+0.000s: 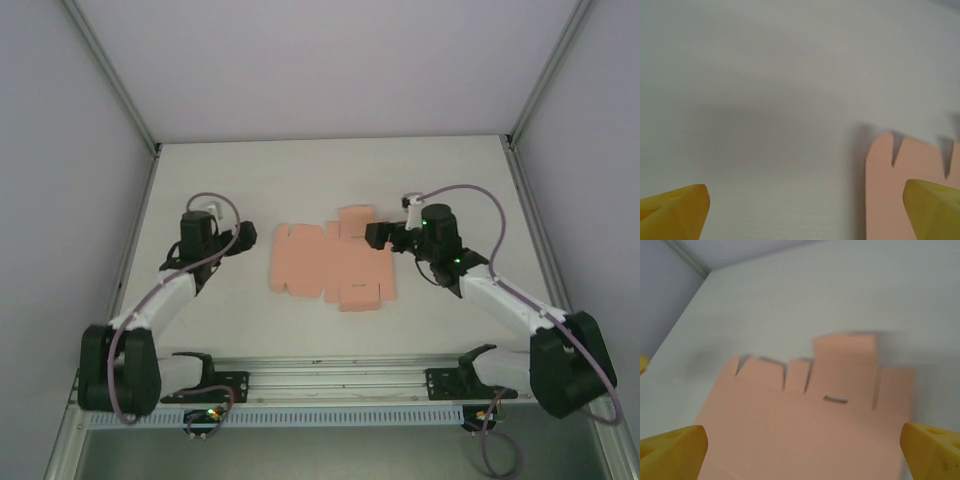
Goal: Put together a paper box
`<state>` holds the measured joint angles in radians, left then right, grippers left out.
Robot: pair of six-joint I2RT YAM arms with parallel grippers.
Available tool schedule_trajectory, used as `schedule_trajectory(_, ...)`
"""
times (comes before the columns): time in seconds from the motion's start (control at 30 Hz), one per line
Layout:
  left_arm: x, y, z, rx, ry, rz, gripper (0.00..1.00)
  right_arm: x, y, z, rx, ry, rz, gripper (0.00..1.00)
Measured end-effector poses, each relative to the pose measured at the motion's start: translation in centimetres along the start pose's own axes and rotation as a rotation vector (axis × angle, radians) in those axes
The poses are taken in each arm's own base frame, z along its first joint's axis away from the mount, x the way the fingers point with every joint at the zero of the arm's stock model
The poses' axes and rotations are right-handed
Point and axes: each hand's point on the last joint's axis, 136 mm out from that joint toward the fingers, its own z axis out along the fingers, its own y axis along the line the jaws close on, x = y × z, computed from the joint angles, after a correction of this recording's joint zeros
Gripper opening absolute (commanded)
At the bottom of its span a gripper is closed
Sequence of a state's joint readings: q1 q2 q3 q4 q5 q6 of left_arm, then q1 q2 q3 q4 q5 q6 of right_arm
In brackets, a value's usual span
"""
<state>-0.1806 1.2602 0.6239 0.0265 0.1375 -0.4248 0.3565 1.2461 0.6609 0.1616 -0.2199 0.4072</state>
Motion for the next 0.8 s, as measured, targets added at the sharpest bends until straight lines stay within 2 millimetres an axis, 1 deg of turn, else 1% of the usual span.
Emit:
schedule_trajectory(0.1, 2.7, -1.5, 2.6, 0.059, 0.152, -0.020, 1.00, 2.6, 0.3, 2.3, -0.024, 0.111, 0.046, 0.98)
schedule_trajectory(0.2, 4.9, -3.1, 4.6, 0.126, 0.270, -0.032, 1.00, 5.1, -0.4, 4.2, -0.019, 0.205, 0.093, 0.98)
schedule_trajectory(0.3, 6.7, -4.6, 5.5, 0.194, 0.354, -0.040, 1.00, 7.2, -1.3, 5.3, 0.000, 0.270, 0.125, 0.98)
schedule_trajectory(0.33, 7.2, -5.0, 5.6, 0.211, 0.372, -0.042, 1.00, 7.6, -1.4, 5.4, 0.003, 0.282, 0.132, 0.98)
schedule_trajectory(0.47, 7.3, -6.4, 5.5, 0.262, 0.374, -0.034, 0.99, 8.4, -1.8, 5.8, 0.013, 0.303, 0.146, 0.99)
schedule_trajectory(0.57, 7.4, -7.8, 5.4, 0.318, 0.376, -0.028, 0.94, 9.2, -2.3, 6.2, 0.025, 0.327, 0.157, 0.99)
schedule_trajectory(0.63, 7.5, -8.4, 5.4, 0.344, 0.378, -0.031, 0.89, 9.8, -2.6, 6.5, 0.034, 0.342, 0.163, 0.99)
schedule_trajectory(0.67, 7.6, -8.8, 5.4, 0.361, 0.381, -0.033, 0.85, 9.6, -2.5, 6.7, 0.026, 0.334, 0.162, 0.99)
schedule_trajectory(0.7, 7.6, -9.0, 5.4, 0.370, 0.382, -0.035, 0.79, 9.4, -2.4, 6.8, 0.023, 0.329, 0.164, 0.99)
schedule_trajectory(0.73, 7.8, -9.4, 5.3, 0.382, 0.385, -0.039, 0.69, 9.4, -2.4, 6.9, 0.021, 0.329, 0.168, 0.99)
schedule_trajectory(0.8, 7.9, -10.3, 5.1, 0.413, 0.383, -0.032, 0.45, 9.2, -2.4, 7.1, 0.015, 0.318, 0.173, 0.99)
